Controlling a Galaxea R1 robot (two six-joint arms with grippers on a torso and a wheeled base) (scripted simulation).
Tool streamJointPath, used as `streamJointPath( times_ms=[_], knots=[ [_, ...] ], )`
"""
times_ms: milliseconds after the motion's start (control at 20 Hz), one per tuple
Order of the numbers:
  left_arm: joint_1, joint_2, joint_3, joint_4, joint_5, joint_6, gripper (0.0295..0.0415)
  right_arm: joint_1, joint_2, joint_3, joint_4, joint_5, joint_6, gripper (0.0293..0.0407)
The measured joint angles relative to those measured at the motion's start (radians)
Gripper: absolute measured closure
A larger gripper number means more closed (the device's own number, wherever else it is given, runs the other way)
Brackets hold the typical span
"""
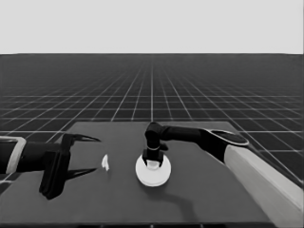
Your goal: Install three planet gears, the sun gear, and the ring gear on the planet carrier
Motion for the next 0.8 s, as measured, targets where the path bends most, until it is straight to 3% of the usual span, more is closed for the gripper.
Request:
streamJointPath(
  times_ms=[800],
  knots=[
    [0.0,0.0,0.0,0.0,0.0,0.0,0.0326,-0.002,0.0,0.0,0.0,0.0,0.14,0.0351]
  ],
)
